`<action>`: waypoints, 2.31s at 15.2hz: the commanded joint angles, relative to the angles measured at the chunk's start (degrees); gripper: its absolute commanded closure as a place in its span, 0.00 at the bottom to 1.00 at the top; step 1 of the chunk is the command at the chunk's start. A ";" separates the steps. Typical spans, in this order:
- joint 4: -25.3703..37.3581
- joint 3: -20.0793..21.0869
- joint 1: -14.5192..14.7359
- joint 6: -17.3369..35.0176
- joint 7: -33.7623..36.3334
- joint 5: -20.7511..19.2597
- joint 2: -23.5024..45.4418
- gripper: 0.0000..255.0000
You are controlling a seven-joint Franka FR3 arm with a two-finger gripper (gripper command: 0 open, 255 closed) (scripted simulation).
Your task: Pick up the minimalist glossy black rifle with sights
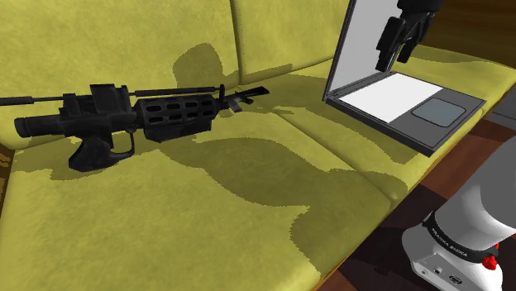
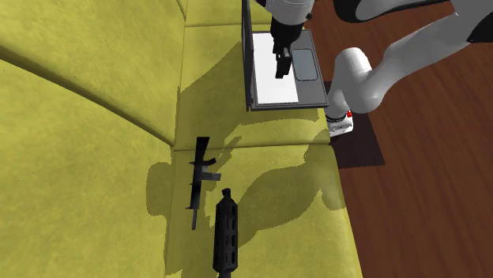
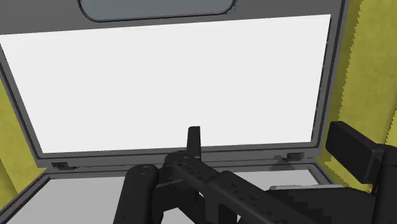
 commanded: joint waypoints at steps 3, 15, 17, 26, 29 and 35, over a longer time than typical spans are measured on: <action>2.24 2.38 0.59 0.28 2.55 1.17 3.63 0.00; 21.60 15.01 2.84 -0.60 18.05 3.41 28.89 0.00; 25.90 16.83 3.29 -1.34 20.79 2.87 33.71 0.00; 50.93 22.50 8.67 -8.36 33.14 -2.78 58.43 0.00; 62.65 23.07 12.26 -12.71 36.50 -5.38 68.06 0.00; 56.52 22.82 11.65 -7.55 36.28 -5.01 67.05 0.00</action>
